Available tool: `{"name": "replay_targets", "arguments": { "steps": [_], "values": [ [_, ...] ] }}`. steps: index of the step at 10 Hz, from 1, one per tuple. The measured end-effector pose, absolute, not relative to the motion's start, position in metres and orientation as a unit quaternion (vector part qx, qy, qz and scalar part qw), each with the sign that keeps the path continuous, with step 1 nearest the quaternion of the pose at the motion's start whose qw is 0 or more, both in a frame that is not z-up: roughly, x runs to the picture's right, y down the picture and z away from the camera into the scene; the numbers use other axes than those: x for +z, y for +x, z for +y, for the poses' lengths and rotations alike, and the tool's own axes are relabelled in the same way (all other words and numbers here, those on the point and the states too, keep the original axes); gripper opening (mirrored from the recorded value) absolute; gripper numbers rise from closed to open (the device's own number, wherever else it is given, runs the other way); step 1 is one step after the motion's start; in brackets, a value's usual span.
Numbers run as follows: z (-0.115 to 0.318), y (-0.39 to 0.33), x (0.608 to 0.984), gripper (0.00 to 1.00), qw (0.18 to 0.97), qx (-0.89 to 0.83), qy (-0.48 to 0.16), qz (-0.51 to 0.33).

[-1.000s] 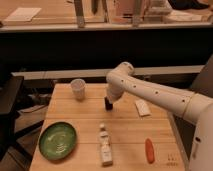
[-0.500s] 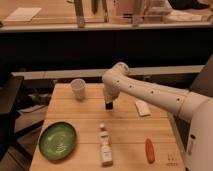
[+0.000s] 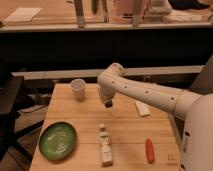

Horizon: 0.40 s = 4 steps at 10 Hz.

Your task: Knock the eraser over

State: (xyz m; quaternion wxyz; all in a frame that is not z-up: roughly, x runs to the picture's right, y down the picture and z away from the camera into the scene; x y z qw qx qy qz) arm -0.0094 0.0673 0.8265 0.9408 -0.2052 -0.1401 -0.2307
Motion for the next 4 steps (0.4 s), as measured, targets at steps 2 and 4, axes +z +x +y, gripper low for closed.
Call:
{"name": "replay_targets", "arguments": {
  "steps": [2, 4],
  "values": [
    [0.069, -0.016, 0.827, 0.00, 0.938, -0.241, -0.201, -0.144],
    [0.071, -0.022, 0.826, 0.00, 0.937, -0.248, -0.199, -0.147]
  ]
}}
